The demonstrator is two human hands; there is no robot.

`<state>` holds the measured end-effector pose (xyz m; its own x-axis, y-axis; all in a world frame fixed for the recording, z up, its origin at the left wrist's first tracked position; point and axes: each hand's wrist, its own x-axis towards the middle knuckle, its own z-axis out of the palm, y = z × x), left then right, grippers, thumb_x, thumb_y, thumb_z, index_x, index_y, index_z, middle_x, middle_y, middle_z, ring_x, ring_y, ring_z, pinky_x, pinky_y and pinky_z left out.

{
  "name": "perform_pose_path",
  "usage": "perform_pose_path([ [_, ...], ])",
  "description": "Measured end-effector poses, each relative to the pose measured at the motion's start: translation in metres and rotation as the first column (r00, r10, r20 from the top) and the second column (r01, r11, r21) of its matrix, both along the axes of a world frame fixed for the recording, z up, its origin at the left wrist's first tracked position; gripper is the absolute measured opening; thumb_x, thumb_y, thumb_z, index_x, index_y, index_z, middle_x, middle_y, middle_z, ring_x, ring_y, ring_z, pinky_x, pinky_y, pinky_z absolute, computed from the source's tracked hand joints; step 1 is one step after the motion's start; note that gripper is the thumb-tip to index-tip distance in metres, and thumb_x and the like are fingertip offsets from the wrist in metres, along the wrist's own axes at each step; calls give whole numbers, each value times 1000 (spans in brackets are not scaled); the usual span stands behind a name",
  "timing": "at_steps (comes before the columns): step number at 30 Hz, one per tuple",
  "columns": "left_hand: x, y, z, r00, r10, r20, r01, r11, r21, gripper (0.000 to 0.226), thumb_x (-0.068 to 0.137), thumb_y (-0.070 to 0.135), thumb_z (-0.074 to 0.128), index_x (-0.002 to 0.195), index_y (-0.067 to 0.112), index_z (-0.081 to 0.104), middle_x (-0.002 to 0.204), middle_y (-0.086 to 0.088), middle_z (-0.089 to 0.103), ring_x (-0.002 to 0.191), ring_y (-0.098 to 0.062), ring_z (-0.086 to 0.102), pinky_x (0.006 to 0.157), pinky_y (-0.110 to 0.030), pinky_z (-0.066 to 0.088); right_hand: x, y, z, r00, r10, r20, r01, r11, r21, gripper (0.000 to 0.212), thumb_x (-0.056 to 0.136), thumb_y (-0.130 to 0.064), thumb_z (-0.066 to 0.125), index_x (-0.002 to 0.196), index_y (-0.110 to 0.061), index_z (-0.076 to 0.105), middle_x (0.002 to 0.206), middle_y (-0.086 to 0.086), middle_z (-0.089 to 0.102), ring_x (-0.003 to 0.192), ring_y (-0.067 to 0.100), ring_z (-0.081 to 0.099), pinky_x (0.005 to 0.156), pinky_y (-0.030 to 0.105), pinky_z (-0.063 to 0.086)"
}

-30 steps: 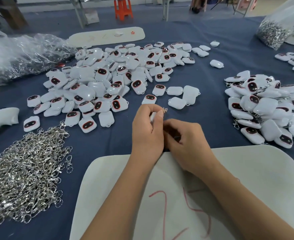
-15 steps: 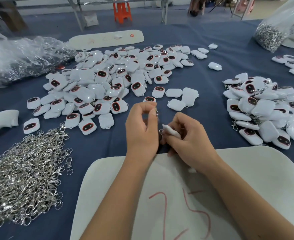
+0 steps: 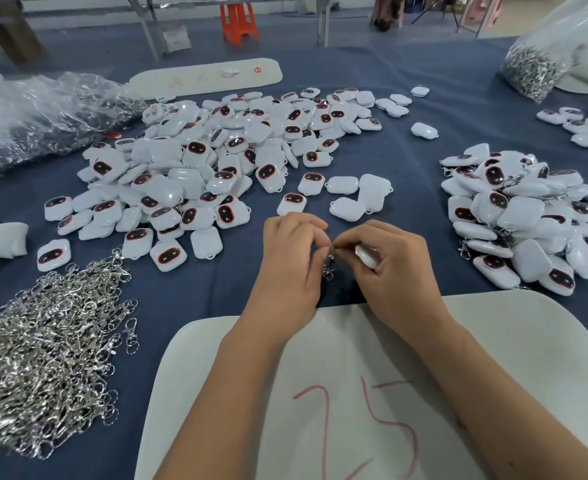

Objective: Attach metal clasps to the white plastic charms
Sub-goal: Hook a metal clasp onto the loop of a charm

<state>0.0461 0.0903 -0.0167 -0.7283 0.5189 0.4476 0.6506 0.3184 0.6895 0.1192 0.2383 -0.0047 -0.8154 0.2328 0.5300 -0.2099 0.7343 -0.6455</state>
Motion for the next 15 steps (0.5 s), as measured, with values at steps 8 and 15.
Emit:
perform_pose_path([
  [8, 4, 1, 7, 999, -31, 38, 27, 994, 101, 13, 100, 2, 57, 96, 13, 64, 104, 5, 64, 108, -21, 51, 85, -35, 48, 0, 2, 0, 996, 15, -87, -16, 1000, -15, 22, 86, 17, 68, 87, -4, 72, 83, 0, 68, 78, 15, 64, 70, 27, 50],
  [15, 8, 7, 13, 1000, -18, 12, 17, 992, 127, 13, 100, 5, 57, 91, 9, 65, 94, 2, 64, 94, -21, 56, 81, -42, 49, 2, 4, 1, 993, 60, -106, -77, 983, -165, 13, 93, 7, 70, 88, -6, 71, 82, 3, 68, 77, 21, 62, 72, 28, 48],
])
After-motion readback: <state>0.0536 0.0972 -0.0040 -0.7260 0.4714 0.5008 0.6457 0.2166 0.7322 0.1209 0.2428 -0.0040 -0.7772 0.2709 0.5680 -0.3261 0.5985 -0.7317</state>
